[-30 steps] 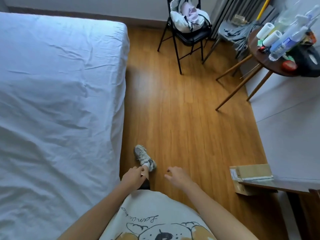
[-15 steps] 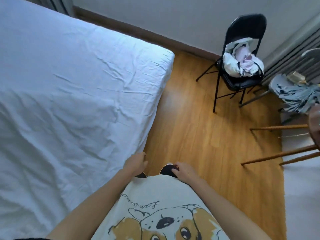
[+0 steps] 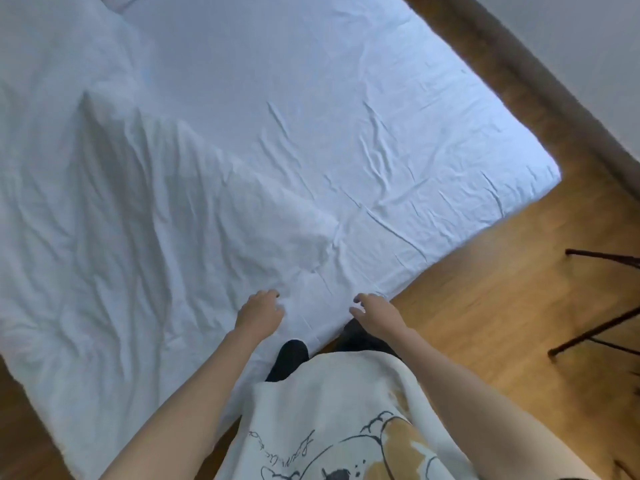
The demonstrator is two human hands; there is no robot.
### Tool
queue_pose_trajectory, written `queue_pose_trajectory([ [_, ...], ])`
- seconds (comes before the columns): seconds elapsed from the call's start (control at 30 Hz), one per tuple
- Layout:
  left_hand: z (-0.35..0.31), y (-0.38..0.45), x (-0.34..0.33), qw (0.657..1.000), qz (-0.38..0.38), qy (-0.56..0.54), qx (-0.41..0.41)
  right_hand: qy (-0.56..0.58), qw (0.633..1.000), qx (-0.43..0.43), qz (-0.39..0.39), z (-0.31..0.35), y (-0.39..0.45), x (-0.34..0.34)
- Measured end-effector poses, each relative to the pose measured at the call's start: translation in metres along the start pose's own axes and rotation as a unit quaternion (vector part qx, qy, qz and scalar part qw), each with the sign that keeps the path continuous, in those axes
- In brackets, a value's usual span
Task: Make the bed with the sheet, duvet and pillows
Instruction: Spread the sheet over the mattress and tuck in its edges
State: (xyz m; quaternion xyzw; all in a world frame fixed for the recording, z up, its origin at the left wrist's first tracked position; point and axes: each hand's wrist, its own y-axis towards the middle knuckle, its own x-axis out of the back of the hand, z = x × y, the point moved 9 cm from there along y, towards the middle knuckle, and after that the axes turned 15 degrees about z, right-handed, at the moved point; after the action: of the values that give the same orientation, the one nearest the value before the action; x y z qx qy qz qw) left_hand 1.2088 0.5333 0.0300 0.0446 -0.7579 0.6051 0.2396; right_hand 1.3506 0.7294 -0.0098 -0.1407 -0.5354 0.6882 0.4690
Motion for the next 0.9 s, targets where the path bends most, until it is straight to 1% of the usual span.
queue_pose_trajectory([
  [0.13,-0.013,0.036,0.050,0.999,-0.023,-0.017,0.034,-0.036,0.999,0.033,0.001,0.030,0.070,0.080],
  [0.2,-0.020,0.052,0.069,0.999,-0.032,-0.003,0.028,-0.041,0.998,0.047,-0.007,0.047,0.094,0.102],
  [0.27,-0.025,0.090,0.094,0.999,-0.041,0.024,0.012,-0.043,0.997,0.062,-0.014,0.066,0.134,0.119],
  [0.33,-0.031,0.133,0.129,0.995,-0.086,0.054,-0.014,-0.031,0.996,0.081,-0.019,0.087,0.176,0.127],
  [0.43,-0.039,0.184,0.182,0.972,-0.193,0.111,-0.070,0.001,0.993,0.110,-0.043,0.113,0.232,0.132],
  [0.5,-0.045,0.214,0.206,0.957,-0.224,0.154,-0.098,0.031,0.991,0.123,-0.050,0.125,0.264,0.138],
  [0.57,-0.046,0.243,0.219,0.952,-0.206,0.204,-0.097,0.052,0.988,0.138,-0.043,0.132,0.293,0.143],
  [0.6,-0.043,0.258,0.221,0.951,-0.176,0.238,-0.086,0.055,0.988,0.142,-0.030,0.133,0.306,0.144],
  [0.67,-0.029,0.282,0.223,0.940,-0.120,0.316,-0.039,0.037,0.990,0.138,0.017,0.130,0.324,0.135],
  [0.73,-0.009,0.291,0.222,0.926,-0.066,0.371,0.021,0.005,0.989,0.122,0.078,0.130,0.329,0.115],
  [0.77,-0.002,0.289,0.219,0.918,-0.048,0.392,0.037,-0.009,0.989,0.116,0.096,0.132,0.326,0.105],
  [0.83,0.005,0.275,0.211,0.908,-0.042,0.416,0.028,-0.029,0.988,0.134,0.074,0.144,0.307,0.095],
  [0.9,0.017,0.244,0.204,0.917,-0.051,0.394,0.016,-0.027,0.984,0.169,0.041,0.162,0.273,0.085],
])
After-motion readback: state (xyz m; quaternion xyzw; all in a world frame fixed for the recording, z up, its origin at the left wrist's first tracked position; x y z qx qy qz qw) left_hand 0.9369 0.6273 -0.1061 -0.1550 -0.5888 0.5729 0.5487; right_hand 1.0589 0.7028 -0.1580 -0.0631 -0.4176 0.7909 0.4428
